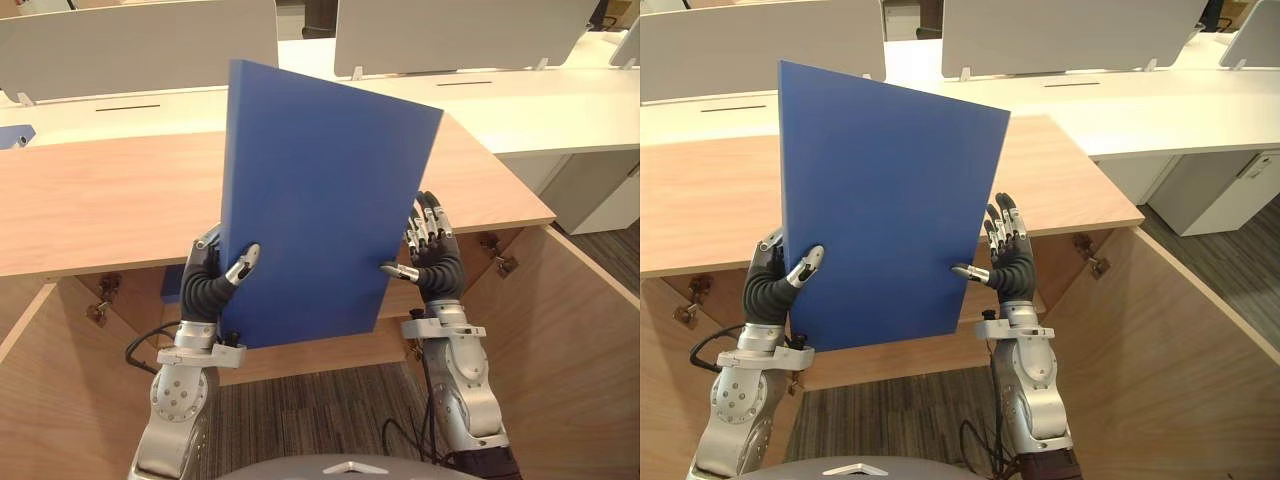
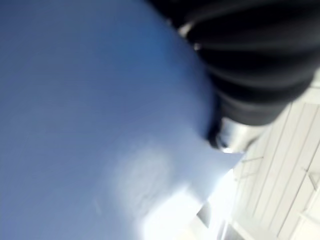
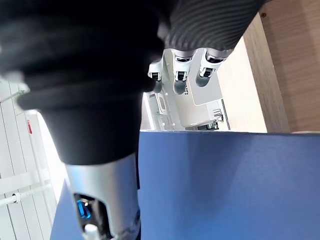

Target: Walk over to the cabinet, pick up the folder, carry it to the office cabinet, place the folder inside the office cabinet, then close the office cabinet door

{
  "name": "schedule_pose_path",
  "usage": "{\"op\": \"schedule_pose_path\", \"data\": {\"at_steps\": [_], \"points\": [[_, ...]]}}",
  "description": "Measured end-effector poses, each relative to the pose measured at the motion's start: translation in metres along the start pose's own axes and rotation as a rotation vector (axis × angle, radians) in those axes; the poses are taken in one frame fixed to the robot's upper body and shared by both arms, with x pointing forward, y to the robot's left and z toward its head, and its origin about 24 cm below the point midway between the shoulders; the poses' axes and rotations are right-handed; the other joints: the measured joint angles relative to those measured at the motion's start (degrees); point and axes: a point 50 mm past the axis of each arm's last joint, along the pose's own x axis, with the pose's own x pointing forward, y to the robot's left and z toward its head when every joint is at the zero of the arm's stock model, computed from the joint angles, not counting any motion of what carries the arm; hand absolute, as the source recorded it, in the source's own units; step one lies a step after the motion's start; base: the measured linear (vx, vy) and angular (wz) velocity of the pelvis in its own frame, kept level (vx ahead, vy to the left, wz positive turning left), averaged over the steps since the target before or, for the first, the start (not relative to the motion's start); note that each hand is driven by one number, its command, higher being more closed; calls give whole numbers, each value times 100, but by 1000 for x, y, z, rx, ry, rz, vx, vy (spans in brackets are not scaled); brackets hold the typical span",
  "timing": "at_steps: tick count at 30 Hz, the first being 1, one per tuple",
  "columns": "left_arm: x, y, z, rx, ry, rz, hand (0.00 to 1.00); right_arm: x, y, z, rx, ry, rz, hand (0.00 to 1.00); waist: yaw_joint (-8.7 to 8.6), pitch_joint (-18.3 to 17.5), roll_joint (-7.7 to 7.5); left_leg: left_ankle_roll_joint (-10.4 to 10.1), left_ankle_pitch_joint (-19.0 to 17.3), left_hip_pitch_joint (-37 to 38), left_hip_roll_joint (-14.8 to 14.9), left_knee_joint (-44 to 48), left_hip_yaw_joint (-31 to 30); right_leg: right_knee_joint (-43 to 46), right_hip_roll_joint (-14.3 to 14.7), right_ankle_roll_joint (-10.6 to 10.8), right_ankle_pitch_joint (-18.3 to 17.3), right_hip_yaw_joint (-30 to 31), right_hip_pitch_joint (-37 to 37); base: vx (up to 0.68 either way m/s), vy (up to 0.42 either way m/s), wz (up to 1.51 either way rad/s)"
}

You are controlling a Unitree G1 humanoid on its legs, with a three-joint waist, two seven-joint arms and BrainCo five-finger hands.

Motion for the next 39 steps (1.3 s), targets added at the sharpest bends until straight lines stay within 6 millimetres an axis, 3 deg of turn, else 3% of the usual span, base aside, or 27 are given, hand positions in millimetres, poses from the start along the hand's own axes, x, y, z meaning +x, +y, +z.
{"op": "schedule_pose_path", "data": {"at_steps": [13,14,21,31,32,39], "points": [[11,-1,9,54,-72,-114,100,0,-3,-25,87,159,178,0,-24,22,-33,6,-4,-35,-4,0,-39,-7,-8,2,1,-24,-4,-4,-5,1],[12,-2,10,68,-80,-124,100,-2,-3,-28,91,180,206,100,-26,26,-37,6,-4,-38,-5,0,-39,-8,-8,2,1,-24,-6,0,0,0],[16,-3,13,137,-115,-173,100,-4,3,-38,79,279,344,100,-41,44,-63,6,-4,-47,-5,0,-37,-14,-7,2,1,-23,-15,0,0,0],[17,-2,13,147,-116,-155,100,-7,9,-46,125,288,335,100,-22,45,-67,7,-4,-103,-8,0,-24,3,-7,-2,3,-3,-91,0,0,0],[17,-2,12,144,-114,-146,0,-6,10,-45,136,279,326,100,-17,47,-71,7,-4,-103,-8,0,-24,3,-7,-2,4,-3,-91,0,0,0],[18,4,11,136,-112,-79,0,-4,17,-45,175,247,281,100,7,49,-80,7,-3,-105,-8,0,-29,10,-9,-3,4,-6,-90,0,0,0]]}}
